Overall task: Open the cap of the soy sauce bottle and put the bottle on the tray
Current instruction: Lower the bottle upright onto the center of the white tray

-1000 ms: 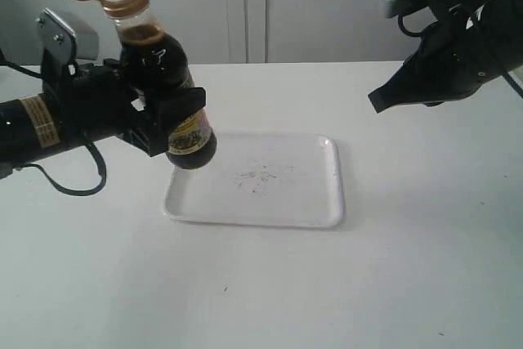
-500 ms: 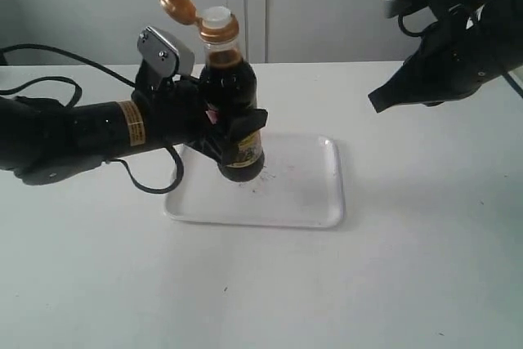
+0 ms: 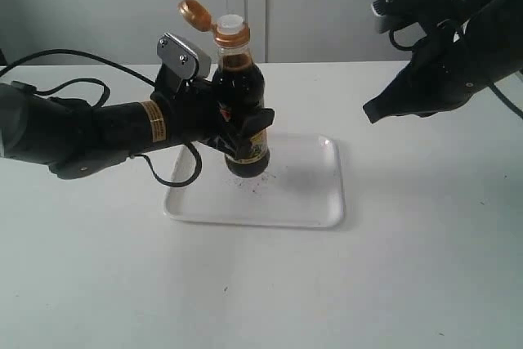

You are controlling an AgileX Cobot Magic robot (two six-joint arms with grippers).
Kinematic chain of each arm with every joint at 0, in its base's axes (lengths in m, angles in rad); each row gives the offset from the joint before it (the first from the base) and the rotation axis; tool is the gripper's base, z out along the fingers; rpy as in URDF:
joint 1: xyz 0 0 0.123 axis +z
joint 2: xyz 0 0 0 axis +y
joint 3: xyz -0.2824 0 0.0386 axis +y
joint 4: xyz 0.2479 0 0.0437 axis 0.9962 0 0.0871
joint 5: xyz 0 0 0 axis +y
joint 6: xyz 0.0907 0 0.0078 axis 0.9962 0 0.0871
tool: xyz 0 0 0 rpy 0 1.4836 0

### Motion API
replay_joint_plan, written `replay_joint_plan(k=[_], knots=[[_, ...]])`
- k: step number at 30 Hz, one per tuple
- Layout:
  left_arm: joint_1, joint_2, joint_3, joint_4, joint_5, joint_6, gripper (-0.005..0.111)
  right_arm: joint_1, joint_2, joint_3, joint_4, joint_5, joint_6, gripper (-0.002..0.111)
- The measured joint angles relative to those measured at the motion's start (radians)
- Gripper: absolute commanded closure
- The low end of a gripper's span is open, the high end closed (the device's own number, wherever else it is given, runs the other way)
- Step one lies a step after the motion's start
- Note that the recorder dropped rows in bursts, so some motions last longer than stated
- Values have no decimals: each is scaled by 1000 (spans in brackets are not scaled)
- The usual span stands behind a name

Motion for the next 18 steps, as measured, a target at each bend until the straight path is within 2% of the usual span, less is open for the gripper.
replay_joint_plan(k=[18], knots=[[0, 111, -79, -26, 27, 4, 107, 0, 0, 0, 0, 0, 0, 108]])
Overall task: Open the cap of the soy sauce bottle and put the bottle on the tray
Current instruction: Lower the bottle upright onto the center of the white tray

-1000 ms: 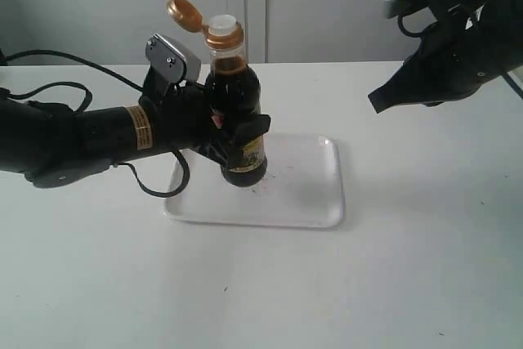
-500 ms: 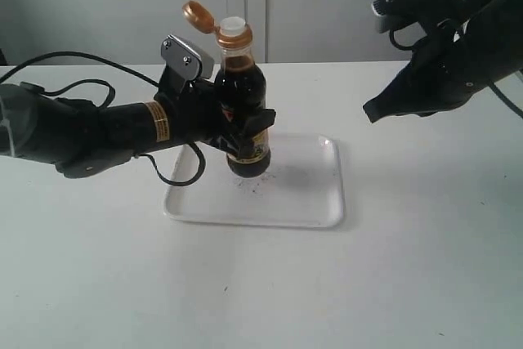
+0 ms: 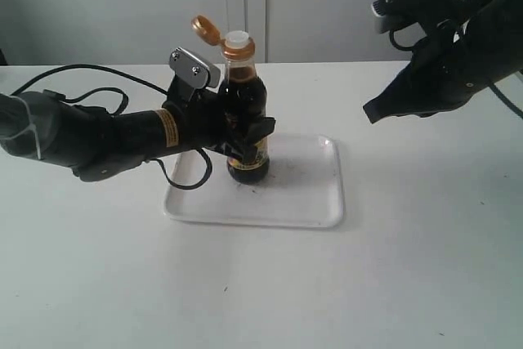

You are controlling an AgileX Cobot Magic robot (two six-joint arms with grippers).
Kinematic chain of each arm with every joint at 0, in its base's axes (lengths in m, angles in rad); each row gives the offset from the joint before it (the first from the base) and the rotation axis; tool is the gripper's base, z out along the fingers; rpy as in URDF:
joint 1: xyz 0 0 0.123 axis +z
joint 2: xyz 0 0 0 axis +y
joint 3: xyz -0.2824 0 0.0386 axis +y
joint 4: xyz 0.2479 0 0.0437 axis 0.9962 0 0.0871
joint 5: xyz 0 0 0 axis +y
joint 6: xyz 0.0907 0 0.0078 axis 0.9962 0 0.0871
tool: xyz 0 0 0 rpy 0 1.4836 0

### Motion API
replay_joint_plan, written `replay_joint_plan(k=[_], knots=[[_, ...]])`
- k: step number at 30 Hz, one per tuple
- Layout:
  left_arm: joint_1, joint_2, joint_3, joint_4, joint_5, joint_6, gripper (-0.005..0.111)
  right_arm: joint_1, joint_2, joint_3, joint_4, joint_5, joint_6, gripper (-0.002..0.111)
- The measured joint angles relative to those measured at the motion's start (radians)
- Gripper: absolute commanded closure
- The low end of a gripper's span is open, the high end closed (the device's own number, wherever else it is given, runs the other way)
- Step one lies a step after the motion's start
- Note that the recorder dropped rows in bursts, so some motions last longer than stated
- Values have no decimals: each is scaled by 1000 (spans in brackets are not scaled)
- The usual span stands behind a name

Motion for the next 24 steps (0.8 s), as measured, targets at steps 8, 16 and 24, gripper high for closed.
replay_joint_plan(k=[8, 16, 24], knots=[[-12, 14, -7, -24, -7, 6, 107, 0, 0, 0, 0, 0, 0, 108], [-47, 16, -12, -32, -1, 4, 107, 0, 0, 0, 0, 0, 0, 108], [-54, 16, -14, -32, 0, 2, 107, 0, 0, 0, 0, -2, 0, 108]])
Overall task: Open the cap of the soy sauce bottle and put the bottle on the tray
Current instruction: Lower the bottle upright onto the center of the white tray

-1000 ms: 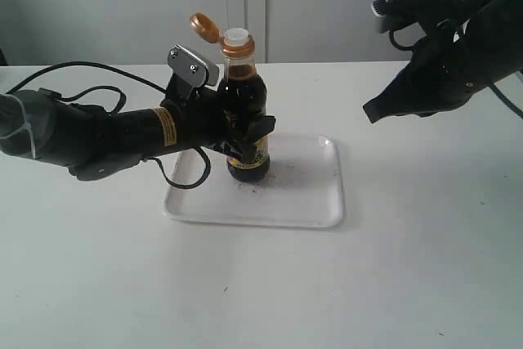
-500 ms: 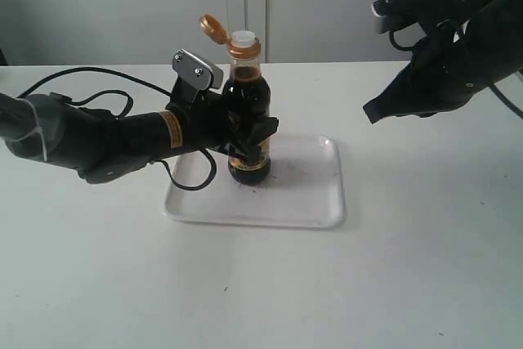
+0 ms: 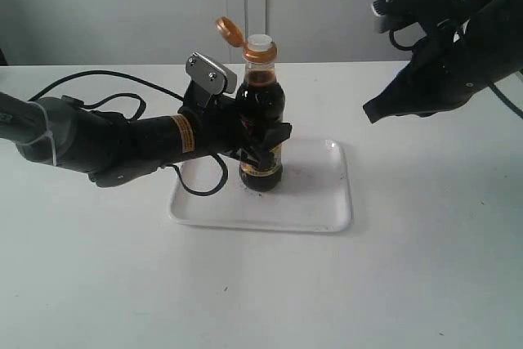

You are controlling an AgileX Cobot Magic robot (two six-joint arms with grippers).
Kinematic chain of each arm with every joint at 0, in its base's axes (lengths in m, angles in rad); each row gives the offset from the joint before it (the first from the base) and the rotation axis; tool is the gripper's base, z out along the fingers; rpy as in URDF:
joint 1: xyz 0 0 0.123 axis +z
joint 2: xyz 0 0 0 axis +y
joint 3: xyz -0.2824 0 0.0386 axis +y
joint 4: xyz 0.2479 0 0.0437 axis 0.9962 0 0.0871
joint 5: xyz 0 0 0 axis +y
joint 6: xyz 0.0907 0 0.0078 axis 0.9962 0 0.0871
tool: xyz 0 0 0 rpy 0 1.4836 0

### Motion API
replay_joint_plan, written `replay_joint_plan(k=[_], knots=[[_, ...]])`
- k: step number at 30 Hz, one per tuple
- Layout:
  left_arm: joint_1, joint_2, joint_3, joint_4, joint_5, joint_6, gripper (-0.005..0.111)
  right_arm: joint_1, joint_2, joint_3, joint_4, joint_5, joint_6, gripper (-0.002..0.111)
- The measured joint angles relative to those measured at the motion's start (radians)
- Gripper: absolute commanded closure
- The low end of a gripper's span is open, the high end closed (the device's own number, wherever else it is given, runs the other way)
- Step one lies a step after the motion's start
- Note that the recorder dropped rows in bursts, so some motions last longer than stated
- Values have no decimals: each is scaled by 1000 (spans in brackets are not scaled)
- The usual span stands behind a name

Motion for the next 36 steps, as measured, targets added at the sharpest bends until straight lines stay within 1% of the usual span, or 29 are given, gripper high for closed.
replay_joint_plan(k=[12, 14, 15, 17, 18, 19, 20, 21, 22, 23, 24, 30, 36], knots=[[-4, -14, -2, 41, 43, -43, 107, 0, 0, 0, 0, -17, 0, 108], [-4, -14, -2, 41, 45, -50, 104, 0, 0, 0, 0, -17, 0, 108], [-4, -14, -4, 42, 47, -52, 101, 0, 0, 0, 0, -17, 0, 108], [-4, -14, -4, 49, 48, -54, 87, 0, 0, 0, 0, -17, 0, 108], [-4, -14, -4, 52, 48, -54, 78, 0, 0, 0, 0, -17, 0, 108], [-4, -14, -4, 57, 48, -54, 59, 0, 0, 0, 0, -17, 0, 108], [-4, -14, -6, 69, 48, -55, 48, 0, 0, 0, 0, -17, 0, 108], [-4, -14, -8, 72, 49, -57, 28, 0, 0, 0, 0, -17, 0, 108], [-4, -16, -10, 78, 57, -59, 18, 0, 0, 0, 2, -17, 0, 108], [-4, -18, -10, 82, 56, -63, 5, 0, 0, 0, 4, -17, 0, 108], [-4, -25, -10, 88, 54, -68, 1, 0, 0, 0, 4, -17, 0, 108], [-4, -73, -10, 92, 88, -76, 1, 0, 0, 0, 12, -17, 0, 108], [-4, -142, -10, 103, 91, -87, 1, 0, 0, 0, 14, -17, 0, 108]])
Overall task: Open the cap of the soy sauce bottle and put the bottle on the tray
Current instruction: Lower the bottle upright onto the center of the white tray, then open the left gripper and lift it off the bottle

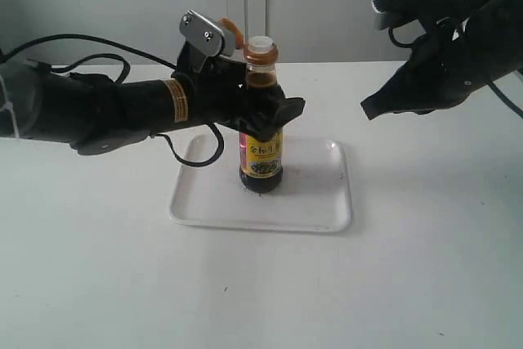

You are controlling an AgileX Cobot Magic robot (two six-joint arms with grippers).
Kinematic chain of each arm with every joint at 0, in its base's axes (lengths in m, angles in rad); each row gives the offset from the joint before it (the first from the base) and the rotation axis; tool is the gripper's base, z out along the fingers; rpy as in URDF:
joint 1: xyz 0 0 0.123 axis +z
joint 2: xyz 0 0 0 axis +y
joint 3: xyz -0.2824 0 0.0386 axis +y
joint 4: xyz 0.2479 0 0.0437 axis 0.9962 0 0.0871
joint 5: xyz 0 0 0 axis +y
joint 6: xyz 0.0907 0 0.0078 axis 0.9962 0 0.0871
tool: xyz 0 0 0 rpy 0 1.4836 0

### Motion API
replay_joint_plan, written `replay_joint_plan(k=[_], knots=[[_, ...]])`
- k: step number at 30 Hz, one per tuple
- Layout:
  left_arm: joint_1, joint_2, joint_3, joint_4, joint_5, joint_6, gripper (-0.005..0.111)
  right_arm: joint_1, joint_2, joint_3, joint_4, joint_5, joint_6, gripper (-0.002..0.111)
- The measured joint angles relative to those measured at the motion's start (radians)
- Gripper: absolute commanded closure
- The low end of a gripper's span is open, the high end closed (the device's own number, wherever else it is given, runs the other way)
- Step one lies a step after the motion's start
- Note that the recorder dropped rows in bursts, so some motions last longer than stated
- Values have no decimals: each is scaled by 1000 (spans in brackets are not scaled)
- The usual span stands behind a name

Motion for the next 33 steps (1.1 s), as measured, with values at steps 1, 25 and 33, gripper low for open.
replay_joint_plan(k=[1, 25, 33], knots=[[0, -14, 0, 4, 1, -2, 1, 0, 0, 0, 1, 0, 0, 108], [0, -236, 0, 41, 101, -12, 2, 0, 47, 0, 5, 2, 0, 108], [0, -318, 0, 43, 305, -20, 2, 0, 47, 0, -25, 6, 0, 108]])
